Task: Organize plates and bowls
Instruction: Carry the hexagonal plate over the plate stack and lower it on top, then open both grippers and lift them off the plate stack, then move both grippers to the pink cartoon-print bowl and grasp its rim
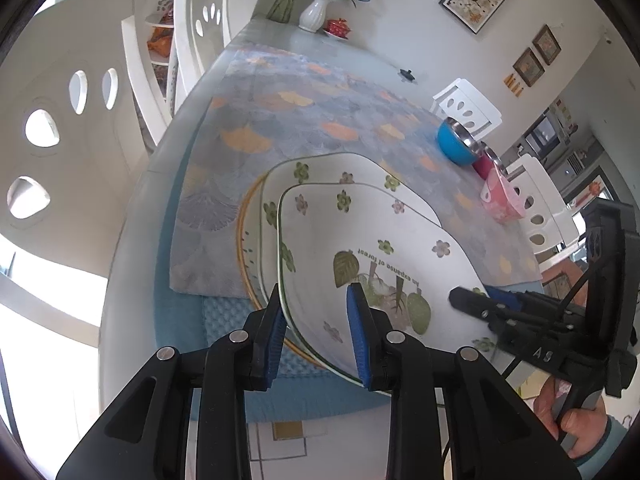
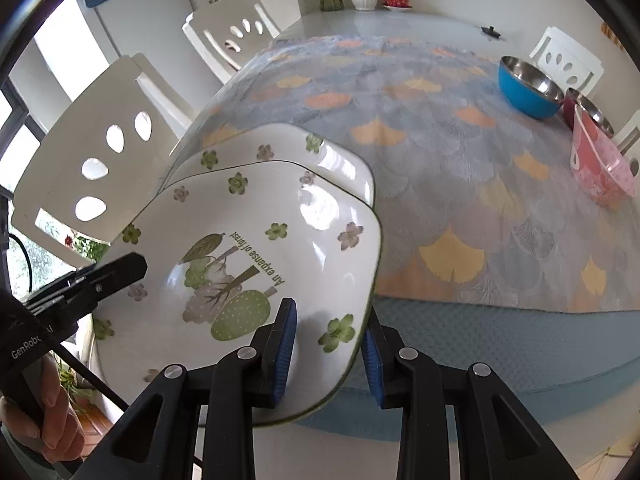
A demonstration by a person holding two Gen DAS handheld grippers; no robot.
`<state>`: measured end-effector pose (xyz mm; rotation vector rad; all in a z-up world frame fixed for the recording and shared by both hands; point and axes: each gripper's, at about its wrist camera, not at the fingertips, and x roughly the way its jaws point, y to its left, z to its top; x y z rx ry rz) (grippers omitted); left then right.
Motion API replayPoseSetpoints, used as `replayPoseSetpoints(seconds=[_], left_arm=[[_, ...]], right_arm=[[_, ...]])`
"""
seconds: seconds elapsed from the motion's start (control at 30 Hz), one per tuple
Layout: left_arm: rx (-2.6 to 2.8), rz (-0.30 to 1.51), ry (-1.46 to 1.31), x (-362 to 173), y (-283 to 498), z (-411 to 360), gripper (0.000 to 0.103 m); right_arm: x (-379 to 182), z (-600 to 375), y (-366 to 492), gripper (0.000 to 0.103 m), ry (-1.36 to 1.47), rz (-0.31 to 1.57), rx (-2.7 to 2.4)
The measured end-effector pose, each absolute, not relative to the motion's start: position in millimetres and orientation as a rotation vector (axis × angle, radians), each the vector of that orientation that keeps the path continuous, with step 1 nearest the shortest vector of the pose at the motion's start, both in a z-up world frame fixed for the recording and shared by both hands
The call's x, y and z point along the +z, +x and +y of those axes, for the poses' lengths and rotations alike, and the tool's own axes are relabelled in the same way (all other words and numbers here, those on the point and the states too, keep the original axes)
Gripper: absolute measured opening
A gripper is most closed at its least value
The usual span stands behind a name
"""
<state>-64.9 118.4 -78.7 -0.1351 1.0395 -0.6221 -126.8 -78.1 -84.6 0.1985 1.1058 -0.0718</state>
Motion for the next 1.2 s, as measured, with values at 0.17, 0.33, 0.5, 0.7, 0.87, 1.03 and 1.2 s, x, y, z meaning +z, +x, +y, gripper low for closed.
replayPoseSetpoints(seconds=[0.17,0.33,0.5,0.7,0.87,1.03,1.2], left_arm=[[-0.574,1.035,-0.126,-78,-61,131,0.025],[-0.55,1.054,-0.15,-81,-56,139,0.025],[-0.563,1.066,-0.127,-83,-58,133,0.025],[-0.564,1.061,-0.119,-75,-57,130,0.025],[-0.589,0.985,-0.119,-37,-61,126,0.025],[-0.653,0.937,-0.067,0,-60,100,0.025],[-0.733,0.873,-0.028,33,-65,61,0.028]], right_arm=[[-76,-78,-117,0.03,0.178,1.08,-0.08],[-83,-76,-113,0.03,0.181,1.099,-0.099],[-91,-82,-118,0.03,0.247,1.123,-0.088],[-86,-88,-122,0.03,0.277,1.127,-0.093],[-65,-96,-130,0.03,0.32,1.09,-0.096],[-31,-110,-140,0.03,0.385,1.022,-0.111],[10,-130,-154,0.058,0.39,0.933,-0.154]])
